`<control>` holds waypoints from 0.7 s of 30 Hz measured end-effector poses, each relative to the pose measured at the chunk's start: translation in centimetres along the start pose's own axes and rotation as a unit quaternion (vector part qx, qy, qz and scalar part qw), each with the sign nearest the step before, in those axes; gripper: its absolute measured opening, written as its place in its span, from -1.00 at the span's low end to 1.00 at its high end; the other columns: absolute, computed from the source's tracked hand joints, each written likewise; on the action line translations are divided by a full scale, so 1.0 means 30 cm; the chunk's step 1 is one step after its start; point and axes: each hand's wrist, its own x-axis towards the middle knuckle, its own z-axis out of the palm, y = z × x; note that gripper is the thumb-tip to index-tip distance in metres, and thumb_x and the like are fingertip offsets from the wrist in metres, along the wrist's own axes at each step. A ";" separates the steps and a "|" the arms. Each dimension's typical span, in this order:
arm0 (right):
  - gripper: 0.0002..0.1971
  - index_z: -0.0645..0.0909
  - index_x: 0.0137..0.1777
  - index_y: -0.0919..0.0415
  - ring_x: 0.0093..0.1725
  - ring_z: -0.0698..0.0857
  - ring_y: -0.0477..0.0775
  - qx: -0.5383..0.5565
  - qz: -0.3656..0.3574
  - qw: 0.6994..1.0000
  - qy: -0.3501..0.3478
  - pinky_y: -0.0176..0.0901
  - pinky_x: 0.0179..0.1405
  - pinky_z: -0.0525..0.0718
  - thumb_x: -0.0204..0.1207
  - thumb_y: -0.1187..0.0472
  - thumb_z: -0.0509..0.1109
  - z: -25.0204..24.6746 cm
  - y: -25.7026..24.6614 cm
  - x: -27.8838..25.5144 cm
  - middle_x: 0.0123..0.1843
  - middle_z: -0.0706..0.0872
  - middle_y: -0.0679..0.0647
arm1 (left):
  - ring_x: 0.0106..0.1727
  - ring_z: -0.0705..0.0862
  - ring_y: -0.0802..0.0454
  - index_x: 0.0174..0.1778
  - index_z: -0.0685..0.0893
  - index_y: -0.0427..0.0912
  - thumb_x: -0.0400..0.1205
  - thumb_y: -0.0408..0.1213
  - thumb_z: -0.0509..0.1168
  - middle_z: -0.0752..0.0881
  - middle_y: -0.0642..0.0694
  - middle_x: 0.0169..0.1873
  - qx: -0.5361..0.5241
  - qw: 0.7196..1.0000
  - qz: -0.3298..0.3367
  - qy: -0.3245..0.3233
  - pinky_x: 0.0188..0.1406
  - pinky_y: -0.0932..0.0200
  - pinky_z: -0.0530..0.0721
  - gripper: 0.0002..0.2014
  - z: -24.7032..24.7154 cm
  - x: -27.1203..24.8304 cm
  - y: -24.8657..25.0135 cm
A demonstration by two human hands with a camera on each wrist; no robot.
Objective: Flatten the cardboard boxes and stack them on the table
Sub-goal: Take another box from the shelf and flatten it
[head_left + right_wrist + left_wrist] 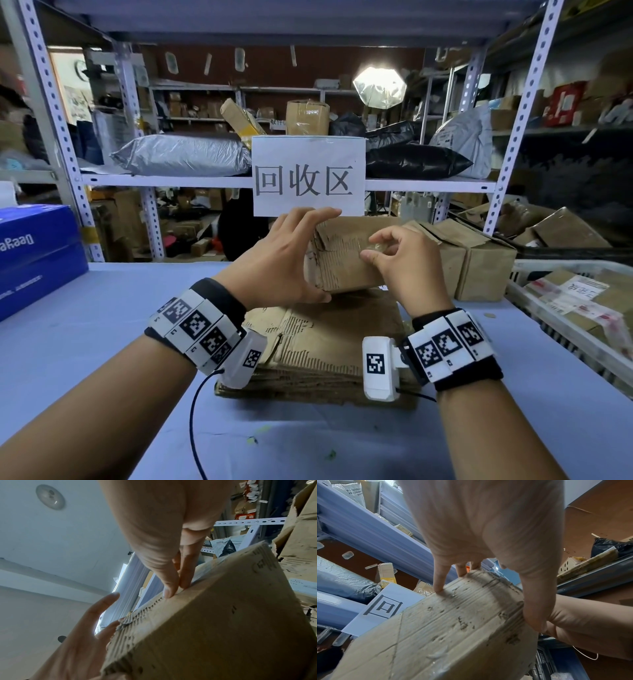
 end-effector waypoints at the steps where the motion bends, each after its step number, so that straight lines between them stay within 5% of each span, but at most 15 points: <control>1: -0.85 0.77 -0.09 -0.03 -0.14 0.65 -0.09 -0.016 0.000 1.000 0.001 -0.15 -0.09 0.65 0.39 0.08 0.67 -0.001 0.000 -0.002 -0.15 0.70 -0.11 | 0.57 0.30 0.00 0.67 0.03 0.35 0.22 0.08 0.73 0.28 0.09 0.57 0.000 1.000 0.000 0.001 0.49 -0.15 0.52 0.23 0.000 0.000 0.001; 6: -0.90 0.81 -0.08 -0.07 -0.03 0.70 -0.03 -0.039 0.008 0.999 -0.013 -0.03 0.04 0.71 0.44 0.03 0.63 -0.008 -0.003 -0.004 -0.14 0.80 -0.07 | 0.57 0.29 0.05 0.67 0.04 0.35 0.22 0.07 0.73 0.29 0.11 0.56 0.001 1.000 -0.004 0.002 0.47 -0.13 0.54 0.22 0.005 -0.001 0.004; 11: -0.70 0.62 -0.03 -0.19 -0.20 0.73 -0.27 0.077 0.050 0.996 0.022 -0.31 -0.16 0.65 0.46 0.23 0.60 -0.009 0.003 0.001 -0.23 0.79 -0.19 | 0.59 0.28 0.07 0.65 0.05 0.38 0.23 0.07 0.73 0.28 0.14 0.56 -0.012 1.000 -0.009 0.008 0.48 -0.10 0.52 0.20 -0.001 -0.011 -0.008; 14: -0.56 0.48 -0.05 -0.22 -0.09 0.76 -0.15 0.174 0.127 0.976 0.039 -0.22 -0.12 0.69 0.40 0.27 0.64 -0.010 0.018 0.012 0.02 0.69 -0.11 | 0.59 0.29 0.07 0.63 0.03 0.41 0.24 0.06 0.73 0.27 0.16 0.55 -0.025 1.000 -0.015 0.006 0.52 -0.09 0.48 0.20 -0.006 -0.017 -0.021; 18: -0.82 0.65 -0.06 0.17 -0.23 0.81 0.00 0.358 0.216 0.908 -0.010 -0.28 -0.20 0.77 0.49 0.40 0.57 -0.008 0.024 0.023 -0.14 0.72 0.09 | 0.59 0.29 0.08 0.62 0.04 0.42 0.23 0.06 0.73 0.27 0.19 0.55 -0.037 0.999 -0.014 0.004 0.56 -0.08 0.45 0.19 -0.012 -0.025 -0.036; 21: -0.90 0.75 -0.14 0.10 -0.21 0.81 0.02 0.262 0.196 0.945 0.014 -0.17 -0.22 0.79 0.52 0.31 0.57 0.001 0.037 0.029 -0.21 0.81 0.05 | 0.58 0.30 0.08 0.63 0.04 0.41 0.24 0.05 0.73 0.26 0.20 0.53 -0.039 0.999 -0.009 0.004 0.55 -0.09 0.46 0.19 -0.006 -0.025 -0.034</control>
